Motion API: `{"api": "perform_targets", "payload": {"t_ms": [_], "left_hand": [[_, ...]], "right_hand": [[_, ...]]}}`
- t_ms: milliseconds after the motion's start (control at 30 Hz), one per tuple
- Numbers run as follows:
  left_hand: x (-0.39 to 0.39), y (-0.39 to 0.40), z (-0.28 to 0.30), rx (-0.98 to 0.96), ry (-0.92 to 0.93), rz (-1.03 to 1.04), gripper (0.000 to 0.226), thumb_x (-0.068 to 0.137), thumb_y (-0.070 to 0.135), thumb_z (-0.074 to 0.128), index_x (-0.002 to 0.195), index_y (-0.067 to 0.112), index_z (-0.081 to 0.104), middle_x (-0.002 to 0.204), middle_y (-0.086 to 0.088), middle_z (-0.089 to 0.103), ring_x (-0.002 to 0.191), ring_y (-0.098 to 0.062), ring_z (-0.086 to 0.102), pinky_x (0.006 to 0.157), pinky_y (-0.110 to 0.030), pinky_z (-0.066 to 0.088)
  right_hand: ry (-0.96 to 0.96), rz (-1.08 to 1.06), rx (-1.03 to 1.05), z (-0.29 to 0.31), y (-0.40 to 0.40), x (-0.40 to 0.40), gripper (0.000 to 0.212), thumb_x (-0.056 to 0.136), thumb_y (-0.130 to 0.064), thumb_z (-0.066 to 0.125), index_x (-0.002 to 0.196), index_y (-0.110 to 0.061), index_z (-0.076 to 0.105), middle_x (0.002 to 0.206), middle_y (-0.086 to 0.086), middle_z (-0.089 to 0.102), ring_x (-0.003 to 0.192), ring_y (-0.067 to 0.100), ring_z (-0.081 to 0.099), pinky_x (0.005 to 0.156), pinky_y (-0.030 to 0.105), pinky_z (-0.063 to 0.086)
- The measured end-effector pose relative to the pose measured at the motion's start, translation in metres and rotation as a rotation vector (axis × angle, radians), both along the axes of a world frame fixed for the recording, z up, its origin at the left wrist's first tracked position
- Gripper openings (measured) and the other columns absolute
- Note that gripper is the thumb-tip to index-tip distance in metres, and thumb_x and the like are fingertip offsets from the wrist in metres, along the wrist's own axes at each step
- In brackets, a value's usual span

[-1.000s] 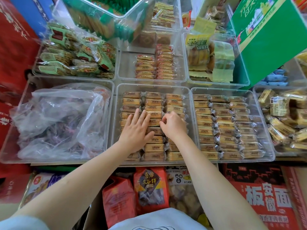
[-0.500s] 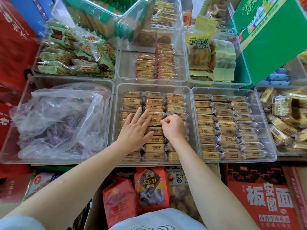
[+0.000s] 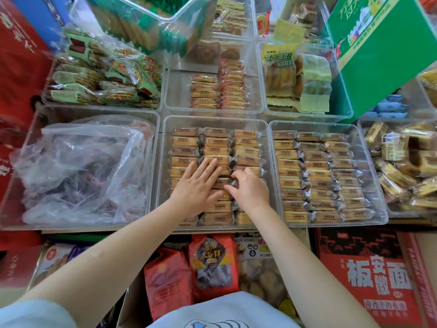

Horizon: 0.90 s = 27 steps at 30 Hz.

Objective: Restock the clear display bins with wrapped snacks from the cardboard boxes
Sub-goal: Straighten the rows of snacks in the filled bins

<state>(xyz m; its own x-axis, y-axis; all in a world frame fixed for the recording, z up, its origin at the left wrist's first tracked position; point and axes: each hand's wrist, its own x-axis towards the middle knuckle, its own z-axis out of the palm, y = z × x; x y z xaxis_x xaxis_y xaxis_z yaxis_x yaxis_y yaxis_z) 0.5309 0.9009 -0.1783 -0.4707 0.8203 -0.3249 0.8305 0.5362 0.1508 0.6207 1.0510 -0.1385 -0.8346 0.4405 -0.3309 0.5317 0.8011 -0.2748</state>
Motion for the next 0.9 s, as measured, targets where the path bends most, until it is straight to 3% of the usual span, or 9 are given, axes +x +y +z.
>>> {"api": "perform_targets", "payload": {"t_ms": [67, 200, 300, 400, 467, 567, 800, 900], "left_hand": [[0.0, 0.0, 0.001, -0.004, -0.001, 0.005, 0.089, 0.083, 0.07, -0.019, 0.159, 0.024, -0.009, 0.164, 0.001, -0.02, 0.151, -0.019, -0.024, 0.124, -0.047, -0.01], [-0.001, 0.0, 0.008, -0.017, -0.012, -0.001, 0.086, 0.087, 0.07, -0.016, 0.16, 0.025, -0.007, 0.165, 0.002, -0.019, 0.152, -0.018, -0.022, 0.124, -0.048, -0.009], [-0.002, 0.0, 0.011, -0.025, -0.016, -0.001, 0.084, 0.089, 0.07, -0.012, 0.16, 0.025, -0.008, 0.165, 0.002, -0.018, 0.152, -0.018, -0.021, 0.124, -0.048, -0.01], [-0.003, -0.001, 0.012, -0.018, -0.015, -0.002, 0.079, 0.093, 0.068, -0.006, 0.159, 0.025, -0.009, 0.165, 0.002, -0.018, 0.151, -0.018, -0.022, 0.123, -0.047, -0.013], [-0.002, -0.002, 0.012, 0.008, -0.022, 0.001, 0.076, 0.096, 0.066, 0.0, 0.159, 0.025, -0.009, 0.165, 0.002, -0.018, 0.151, -0.018, -0.022, 0.124, -0.046, -0.013], [0.006, -0.012, 0.012, 0.071, -0.033, -0.025, 0.08, 0.093, 0.068, -0.006, 0.161, 0.025, -0.004, 0.166, 0.003, -0.015, 0.152, -0.017, -0.021, 0.123, -0.043, -0.015], [0.019, -0.022, 0.011, 0.01, -0.099, -0.034, 0.081, 0.096, 0.07, -0.002, 0.16, 0.021, 0.0, 0.166, 0.004, -0.013, 0.151, -0.014, -0.022, 0.122, -0.042, -0.018], [0.019, -0.021, 0.012, -0.011, -0.084, -0.041, 0.08, 0.097, 0.07, -0.002, 0.16, 0.021, 0.0, 0.166, 0.003, -0.012, 0.151, -0.015, -0.022, 0.123, -0.045, -0.015]], "right_hand": [[-0.056, -0.007, 0.045, -0.001, -0.002, -0.002, 0.038, 0.095, -0.049, 0.061, 0.12, -0.021, 0.064, 0.119, 0.0, 0.056, 0.099, 0.024, 0.062, 0.082, 0.036, 0.046], [-0.081, -0.123, -0.081, -0.001, 0.002, -0.011, 0.016, 0.094, -0.041, 0.065, 0.102, -0.027, 0.07, 0.122, -0.001, 0.054, 0.108, 0.028, 0.061, 0.079, 0.037, 0.038], [-0.049, -0.156, -0.113, 0.002, 0.002, -0.017, 0.007, 0.094, -0.034, 0.066, 0.092, -0.03, 0.072, 0.133, 0.0, 0.055, 0.117, 0.03, 0.058, 0.088, 0.04, 0.046], [0.024, -0.14, -0.092, 0.005, 0.0, -0.022, 0.011, 0.093, -0.032, 0.067, 0.084, -0.029, 0.071, 0.122, 0.0, 0.06, 0.112, 0.032, 0.058, 0.092, 0.044, 0.051], [0.04, -0.125, -0.065, 0.004, 0.002, -0.022, 0.012, 0.094, -0.032, 0.066, 0.087, -0.026, 0.074, 0.112, 0.0, 0.06, 0.109, 0.029, 0.057, 0.095, 0.042, 0.047], [0.038, -0.119, -0.053, -0.003, 0.007, -0.021, 0.013, 0.094, -0.034, 0.066, 0.092, -0.025, 0.075, 0.1, -0.005, 0.056, 0.103, 0.024, 0.058, 0.095, 0.038, 0.038], [0.032, -0.091, 0.008, -0.004, 0.007, -0.025, 0.013, 0.095, -0.034, 0.066, 0.094, -0.024, 0.074, 0.108, -0.002, 0.062, 0.105, 0.024, 0.058, 0.099, 0.04, 0.038], [0.043, -0.069, 0.044, -0.001, 0.002, -0.021, 0.011, 0.094, -0.033, 0.066, 0.096, -0.022, 0.066, 0.107, -0.001, 0.058, 0.1, 0.027, 0.058, 0.087, 0.039, 0.042]]}}
